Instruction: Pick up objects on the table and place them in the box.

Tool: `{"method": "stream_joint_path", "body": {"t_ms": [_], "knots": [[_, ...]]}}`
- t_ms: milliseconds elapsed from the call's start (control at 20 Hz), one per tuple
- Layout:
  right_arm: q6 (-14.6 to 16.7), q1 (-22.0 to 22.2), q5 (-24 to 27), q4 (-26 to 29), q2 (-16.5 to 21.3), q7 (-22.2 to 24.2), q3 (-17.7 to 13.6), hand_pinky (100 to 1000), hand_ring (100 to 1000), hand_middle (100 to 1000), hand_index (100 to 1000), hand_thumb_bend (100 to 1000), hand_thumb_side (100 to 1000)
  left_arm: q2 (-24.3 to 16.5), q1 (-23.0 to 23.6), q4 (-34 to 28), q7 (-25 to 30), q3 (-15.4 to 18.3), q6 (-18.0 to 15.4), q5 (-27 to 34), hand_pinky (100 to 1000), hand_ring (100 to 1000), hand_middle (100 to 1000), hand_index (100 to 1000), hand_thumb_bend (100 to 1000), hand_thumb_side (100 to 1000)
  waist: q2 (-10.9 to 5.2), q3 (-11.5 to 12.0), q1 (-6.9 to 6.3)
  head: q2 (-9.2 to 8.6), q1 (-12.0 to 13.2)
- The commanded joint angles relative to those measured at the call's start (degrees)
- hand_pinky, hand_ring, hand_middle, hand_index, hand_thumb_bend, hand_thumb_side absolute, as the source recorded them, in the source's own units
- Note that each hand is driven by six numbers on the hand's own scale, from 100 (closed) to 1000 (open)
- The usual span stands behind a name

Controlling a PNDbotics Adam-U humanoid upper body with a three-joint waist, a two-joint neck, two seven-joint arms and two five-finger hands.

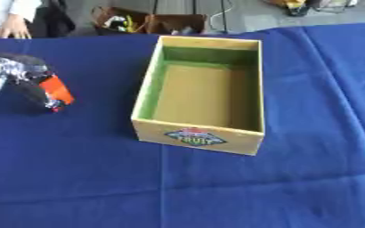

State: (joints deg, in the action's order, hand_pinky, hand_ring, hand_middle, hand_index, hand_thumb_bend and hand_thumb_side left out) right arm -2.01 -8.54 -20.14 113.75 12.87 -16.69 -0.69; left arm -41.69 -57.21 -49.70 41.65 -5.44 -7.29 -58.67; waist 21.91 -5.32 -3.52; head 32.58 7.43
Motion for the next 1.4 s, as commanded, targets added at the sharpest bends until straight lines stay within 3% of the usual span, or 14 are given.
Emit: {"method": "stream_joint_path", "body": {"t_ms": [50, 500, 950, 1100, 1400], "knots": [[0.0, -0.2, -0.6, 0.8, 0.4, 0.2, -0.1, 766, 821, 793, 853, 100, 1000, -1.1, -1.1, -0.3, -1.8, 0.5, 0.3, -0.6, 100, 369, 436, 650, 234, 387, -1.06, 0.1, 0.02, -0.51, 0.2], [-0.1, 0.1, -0.3, 0.8, 0.5, 0.2, -0.2, 766, 822, 793, 854, 100, 1000, -0.7, -2.3, -2.1, -5.4, 0.8, 1.0, -0.3, 100, 317, 393, 596, 106, 320, -1.91, 0.6, -0.06, 0.08, 0.0], [-0.4, 0.3, 0.3, 0.8, 0.9, 0.2, -0.4, 766, 822, 794, 855, 100, 1000, 0.0, -3.8, -6.0, -4.3, -0.2, 0.7, 1.0, 100, 308, 385, 588, 100, 296, -3.27, 0.9, -0.33, 1.07, -0.5], [-0.2, 0.5, 1.0, 0.8, 1.5, 0.4, -0.1, 766, 822, 793, 855, 100, 1000, 2.7, -6.5, -8.9, -5.2, -2.6, -0.8, 2.4, 100, 304, 381, 583, 100, 281, -4.98, 0.8, -0.59, 2.69, -1.6], [0.6, 0.2, 2.3, 0.8, 2.4, 0.2, 0.0, 765, 821, 794, 855, 100, 1000, 9.2, -12.8, -16.7, -4.1, -5.6, -4.4, 3.5, 100, 290, 362, 574, 100, 257, -6.21, 0.9, -0.37, 4.81, -3.2]]}}
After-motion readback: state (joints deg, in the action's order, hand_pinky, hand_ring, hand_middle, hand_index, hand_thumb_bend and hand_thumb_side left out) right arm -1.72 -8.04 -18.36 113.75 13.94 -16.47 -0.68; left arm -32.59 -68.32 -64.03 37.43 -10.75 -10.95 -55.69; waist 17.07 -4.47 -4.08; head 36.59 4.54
